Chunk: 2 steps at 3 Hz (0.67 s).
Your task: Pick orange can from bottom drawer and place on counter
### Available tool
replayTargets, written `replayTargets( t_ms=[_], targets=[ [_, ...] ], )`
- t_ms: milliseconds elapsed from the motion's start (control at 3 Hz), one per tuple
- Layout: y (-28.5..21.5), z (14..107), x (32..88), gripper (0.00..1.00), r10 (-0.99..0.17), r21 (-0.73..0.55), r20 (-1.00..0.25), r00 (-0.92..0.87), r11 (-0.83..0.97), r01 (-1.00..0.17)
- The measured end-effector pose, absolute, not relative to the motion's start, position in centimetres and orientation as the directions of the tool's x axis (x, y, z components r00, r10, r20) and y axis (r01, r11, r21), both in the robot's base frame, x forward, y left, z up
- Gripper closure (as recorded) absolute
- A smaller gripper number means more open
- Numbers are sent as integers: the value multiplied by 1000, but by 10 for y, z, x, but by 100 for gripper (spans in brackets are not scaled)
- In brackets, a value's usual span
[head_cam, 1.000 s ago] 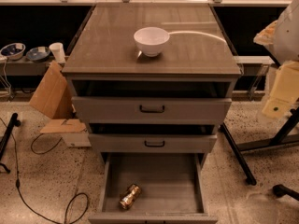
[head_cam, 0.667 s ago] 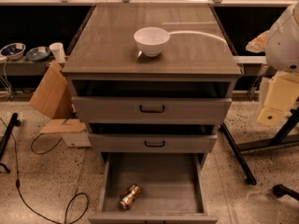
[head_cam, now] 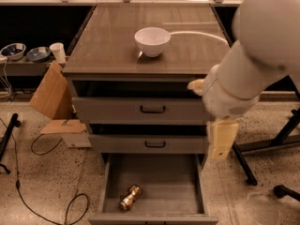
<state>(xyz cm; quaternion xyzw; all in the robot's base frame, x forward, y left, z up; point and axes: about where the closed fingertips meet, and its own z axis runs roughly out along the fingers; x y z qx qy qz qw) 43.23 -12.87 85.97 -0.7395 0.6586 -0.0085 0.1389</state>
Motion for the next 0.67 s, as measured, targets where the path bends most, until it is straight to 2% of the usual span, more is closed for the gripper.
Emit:
replayTargets(
  t_ms=[667],
  targets=[
    [-24,701,428,0,-857,-197,-149,492,-462,-865]
  ],
)
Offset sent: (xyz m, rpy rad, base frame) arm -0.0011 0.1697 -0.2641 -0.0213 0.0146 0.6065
